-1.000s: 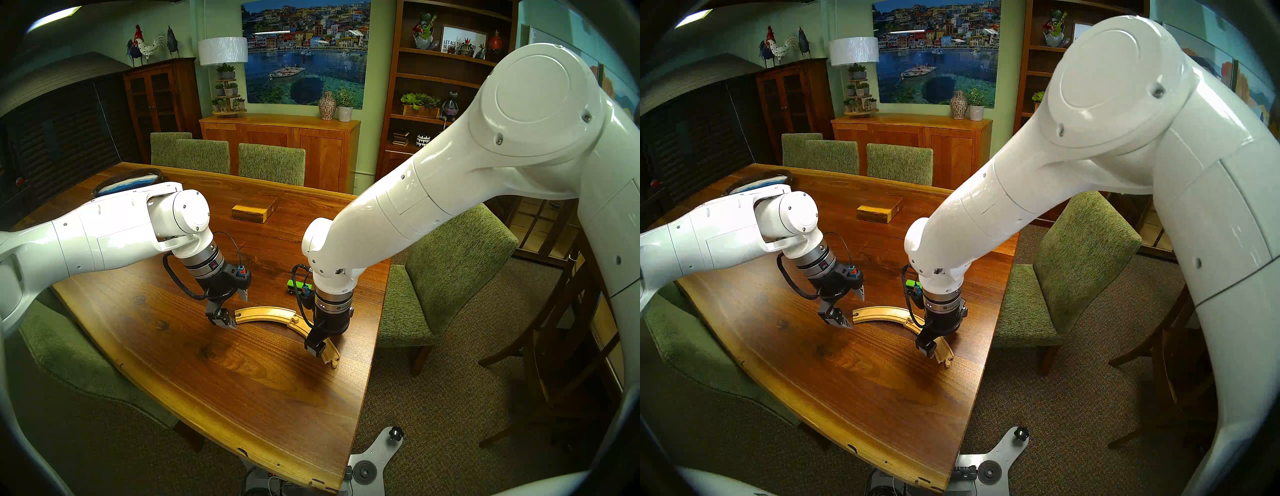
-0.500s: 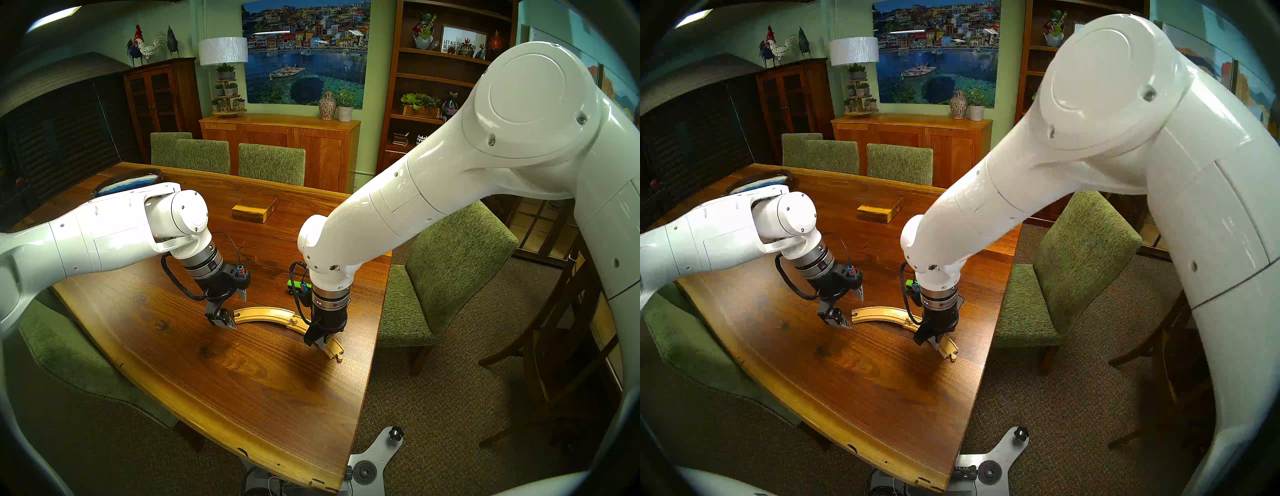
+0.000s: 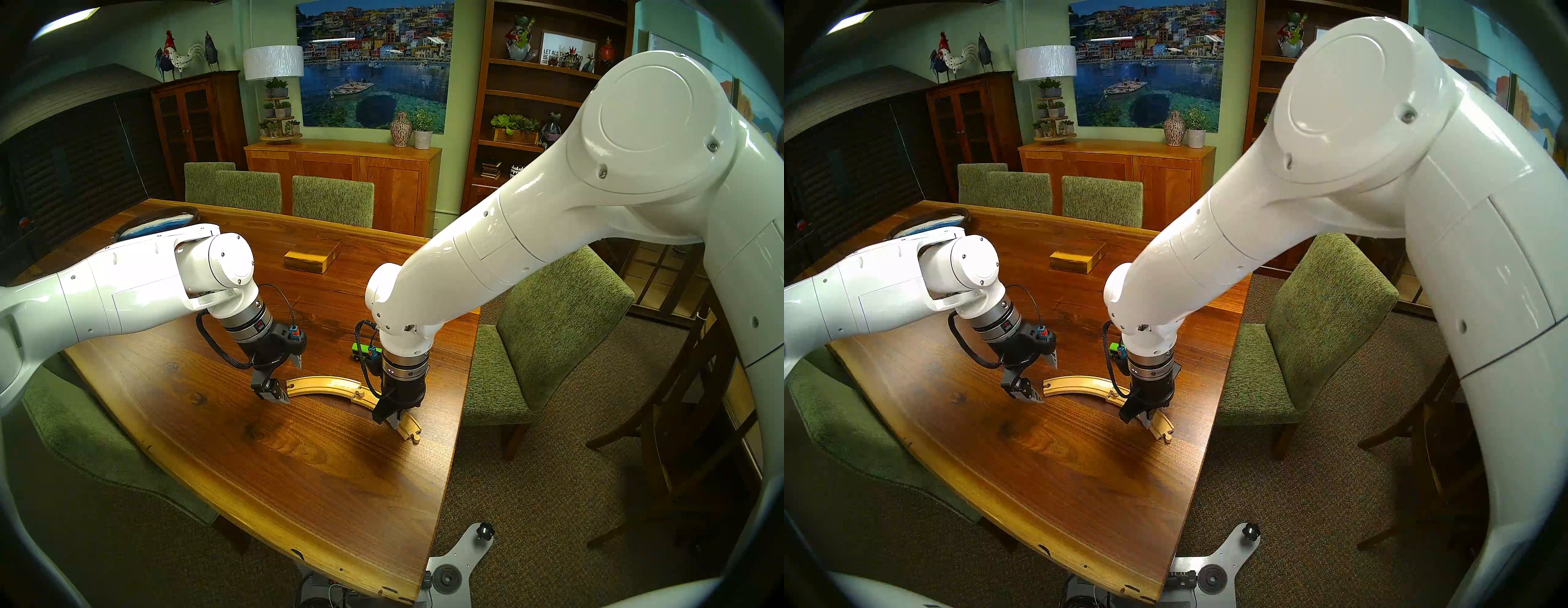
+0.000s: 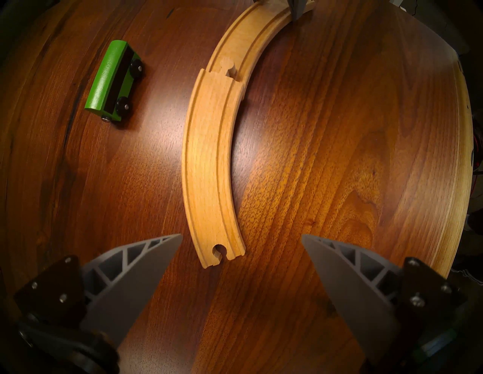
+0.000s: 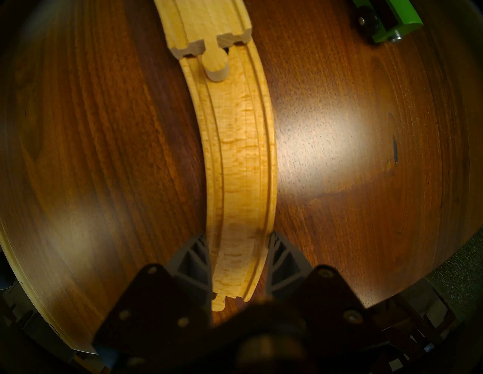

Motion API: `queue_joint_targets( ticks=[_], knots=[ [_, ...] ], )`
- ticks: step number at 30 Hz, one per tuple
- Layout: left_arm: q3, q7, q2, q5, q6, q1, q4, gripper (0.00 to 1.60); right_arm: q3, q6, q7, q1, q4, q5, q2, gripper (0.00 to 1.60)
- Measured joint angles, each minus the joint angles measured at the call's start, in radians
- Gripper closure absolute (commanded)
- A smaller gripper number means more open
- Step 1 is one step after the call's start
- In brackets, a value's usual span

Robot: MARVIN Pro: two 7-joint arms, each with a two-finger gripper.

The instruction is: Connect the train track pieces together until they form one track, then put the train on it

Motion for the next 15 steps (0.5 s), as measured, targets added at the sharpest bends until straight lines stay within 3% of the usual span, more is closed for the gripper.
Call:
queue_joint_targets(
  ticks=[15],
  knots=[
    [-0.003,0.054,-0.049,-0.015,-0.024,0.024,0.059,0.00,-0.001,-0.001,0.000,0.000,0.000,0.002,0.001,1.60]
  ],
)
